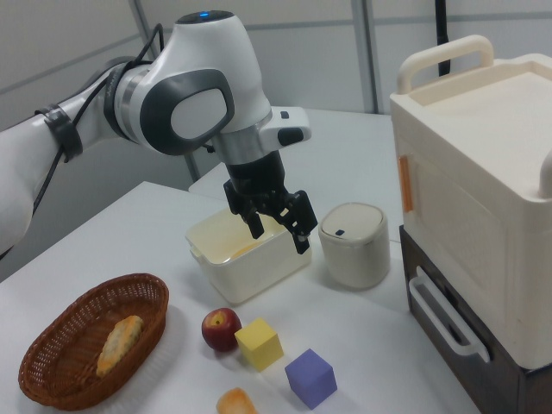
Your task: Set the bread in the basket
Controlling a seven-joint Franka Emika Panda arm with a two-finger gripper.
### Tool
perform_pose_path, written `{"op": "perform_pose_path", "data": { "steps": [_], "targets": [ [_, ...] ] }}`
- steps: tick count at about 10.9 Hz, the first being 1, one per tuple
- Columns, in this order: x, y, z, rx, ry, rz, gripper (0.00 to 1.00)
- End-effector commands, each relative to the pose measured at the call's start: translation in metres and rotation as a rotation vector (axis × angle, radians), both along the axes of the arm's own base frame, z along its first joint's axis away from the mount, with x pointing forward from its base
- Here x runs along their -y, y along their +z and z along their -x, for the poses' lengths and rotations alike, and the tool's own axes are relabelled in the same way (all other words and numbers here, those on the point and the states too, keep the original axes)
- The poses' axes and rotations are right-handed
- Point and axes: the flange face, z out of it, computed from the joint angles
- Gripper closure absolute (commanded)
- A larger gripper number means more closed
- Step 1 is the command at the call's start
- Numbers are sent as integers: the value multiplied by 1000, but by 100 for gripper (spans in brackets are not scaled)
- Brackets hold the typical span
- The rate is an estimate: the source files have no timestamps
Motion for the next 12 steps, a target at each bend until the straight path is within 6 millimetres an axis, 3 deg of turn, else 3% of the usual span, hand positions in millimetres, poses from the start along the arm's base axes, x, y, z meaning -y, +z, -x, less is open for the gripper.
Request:
{"op": "perform_pose_path", "data": {
  "steps": [1,12],
  "targets": [
    [-5,4,8,-7,10,16,0],
    [-5,5,8,-4,0,12,0]
  ]
}}
